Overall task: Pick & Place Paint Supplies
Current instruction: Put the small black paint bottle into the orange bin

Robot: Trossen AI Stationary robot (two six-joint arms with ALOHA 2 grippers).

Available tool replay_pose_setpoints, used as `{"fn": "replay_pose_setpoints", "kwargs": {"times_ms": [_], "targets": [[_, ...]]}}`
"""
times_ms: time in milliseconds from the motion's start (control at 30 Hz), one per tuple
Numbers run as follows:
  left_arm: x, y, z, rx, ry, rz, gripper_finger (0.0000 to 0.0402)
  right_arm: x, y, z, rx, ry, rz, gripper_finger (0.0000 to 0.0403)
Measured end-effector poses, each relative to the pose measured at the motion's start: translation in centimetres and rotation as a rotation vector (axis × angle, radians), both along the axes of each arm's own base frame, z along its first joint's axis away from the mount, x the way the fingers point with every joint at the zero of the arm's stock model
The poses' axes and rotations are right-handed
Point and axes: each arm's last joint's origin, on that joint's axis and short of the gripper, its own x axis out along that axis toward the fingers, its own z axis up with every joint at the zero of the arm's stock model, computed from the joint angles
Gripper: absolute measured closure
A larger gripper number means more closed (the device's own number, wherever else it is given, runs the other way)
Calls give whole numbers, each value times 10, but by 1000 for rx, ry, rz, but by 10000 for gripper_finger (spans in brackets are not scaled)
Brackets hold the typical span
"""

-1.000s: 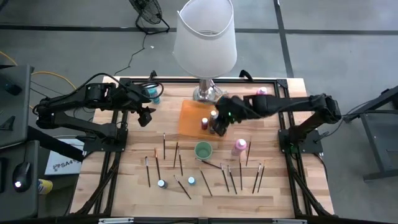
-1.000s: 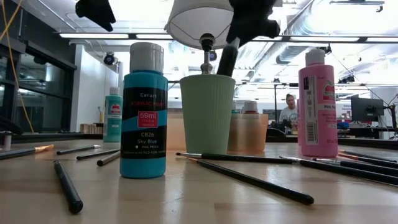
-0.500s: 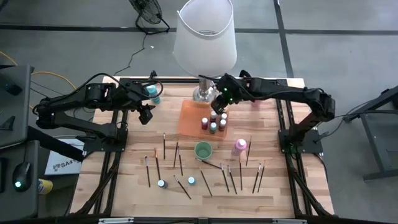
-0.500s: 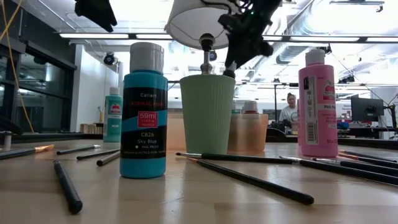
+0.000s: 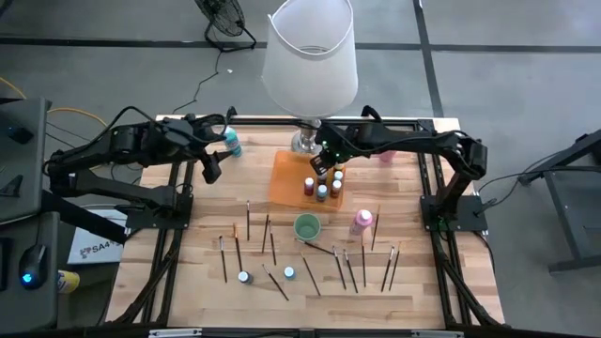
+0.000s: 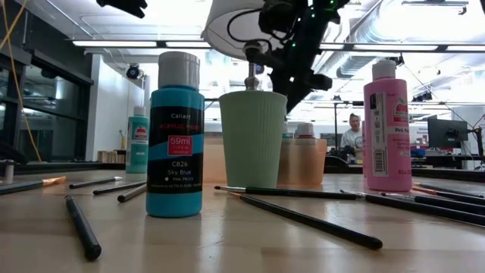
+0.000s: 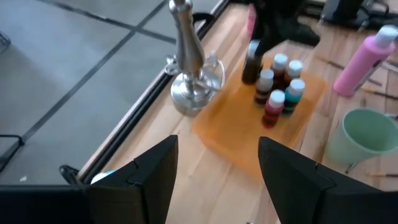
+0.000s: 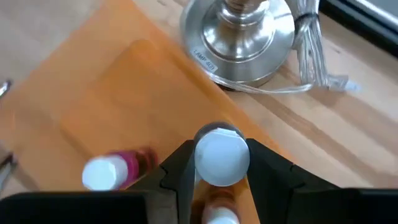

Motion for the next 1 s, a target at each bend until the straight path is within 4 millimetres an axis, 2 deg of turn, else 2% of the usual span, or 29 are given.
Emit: {"fn": "replay_pose_setpoints", "kwargs": {"times_ms": [200,467,833,1000], "targets": [[-9,-1,3,2,-22,1,186,6,-2,-16,57,15,-104,284],[-10,-2,1,-12,-4,-17,186,10,-3,-30,76,48,-163,282],[-10,-3,1,-24,-4,-50,186,9,-3,-31,84,62,-185,272],[-10,-3,1,-11,4,-59,186,9,-3,-31,84,62,-188,247]]}}
